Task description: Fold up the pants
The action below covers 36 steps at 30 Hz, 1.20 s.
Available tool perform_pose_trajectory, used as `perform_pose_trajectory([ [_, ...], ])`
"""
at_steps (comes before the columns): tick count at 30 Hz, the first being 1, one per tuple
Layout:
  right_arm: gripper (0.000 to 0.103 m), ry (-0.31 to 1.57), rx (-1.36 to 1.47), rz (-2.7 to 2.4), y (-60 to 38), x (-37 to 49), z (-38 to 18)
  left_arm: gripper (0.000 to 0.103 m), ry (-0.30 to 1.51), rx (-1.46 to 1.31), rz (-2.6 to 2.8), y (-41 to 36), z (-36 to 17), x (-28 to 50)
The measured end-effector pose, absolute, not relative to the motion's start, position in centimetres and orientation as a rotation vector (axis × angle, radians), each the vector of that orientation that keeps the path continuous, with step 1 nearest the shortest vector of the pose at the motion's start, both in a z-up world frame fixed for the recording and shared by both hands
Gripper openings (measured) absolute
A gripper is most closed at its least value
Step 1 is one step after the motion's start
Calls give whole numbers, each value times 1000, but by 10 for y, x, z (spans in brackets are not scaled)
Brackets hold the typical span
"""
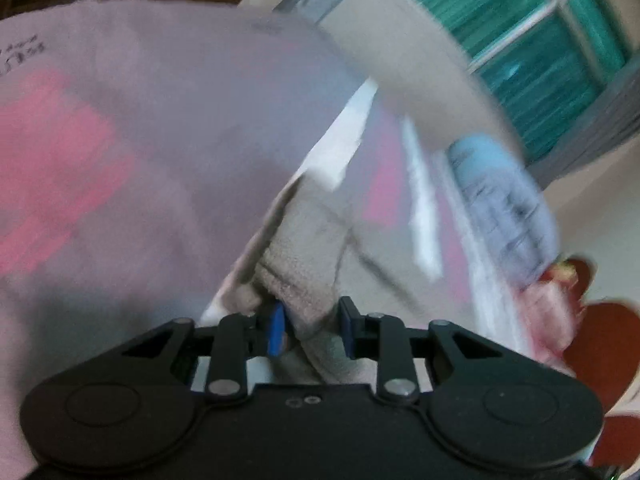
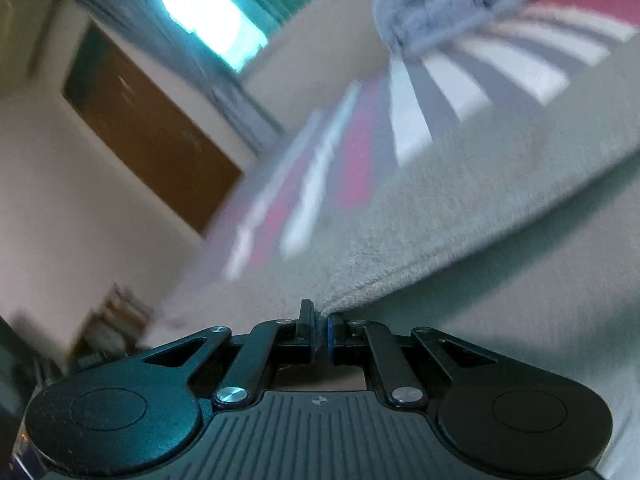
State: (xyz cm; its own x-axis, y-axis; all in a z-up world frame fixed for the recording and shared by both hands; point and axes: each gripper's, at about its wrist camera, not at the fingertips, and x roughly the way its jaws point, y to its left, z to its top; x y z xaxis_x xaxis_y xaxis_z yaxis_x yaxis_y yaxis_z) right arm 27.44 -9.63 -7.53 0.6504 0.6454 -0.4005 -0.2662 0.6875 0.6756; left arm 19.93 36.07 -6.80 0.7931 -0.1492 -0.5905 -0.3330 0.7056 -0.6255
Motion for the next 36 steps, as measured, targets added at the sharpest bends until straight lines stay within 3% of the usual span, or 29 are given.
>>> perform_pose_trajectory([
  [4,5,761,604,524,-93,267,-111,18,628,-808,112,358,-61,194],
  [10,5,662,588,563,-103,247,-79,18,618,-746,113,354,-50,192],
  [14,5,766,552,530,-92,271,-99,18,632,-760,128,355,-58,196],
  [19,5,683,629,570,-106,259,-86,18,653,-683,124,352,-49,200],
  [22,5,761,570,549,-96,261,-102,21,687,-677,139,352,-62,202],
  [23,5,785,563,543,-95,269,-110,24,686,-669,148,350,-60,201],
  [25,5,800,628,549,-103,271,-113,56,698,-603,213,341,-52,197],
  [26,10,799,645,551,-107,271,-110,81,704,-547,273,334,-47,194],
  [27,20,778,650,551,-111,269,-104,81,684,-494,317,326,-42,189],
  [29,25,717,632,531,-122,260,-93,79,655,-461,327,312,-34,178],
  [36,25,613,708,370,-209,248,-85,80,601,-423,326,221,-34,161],
])
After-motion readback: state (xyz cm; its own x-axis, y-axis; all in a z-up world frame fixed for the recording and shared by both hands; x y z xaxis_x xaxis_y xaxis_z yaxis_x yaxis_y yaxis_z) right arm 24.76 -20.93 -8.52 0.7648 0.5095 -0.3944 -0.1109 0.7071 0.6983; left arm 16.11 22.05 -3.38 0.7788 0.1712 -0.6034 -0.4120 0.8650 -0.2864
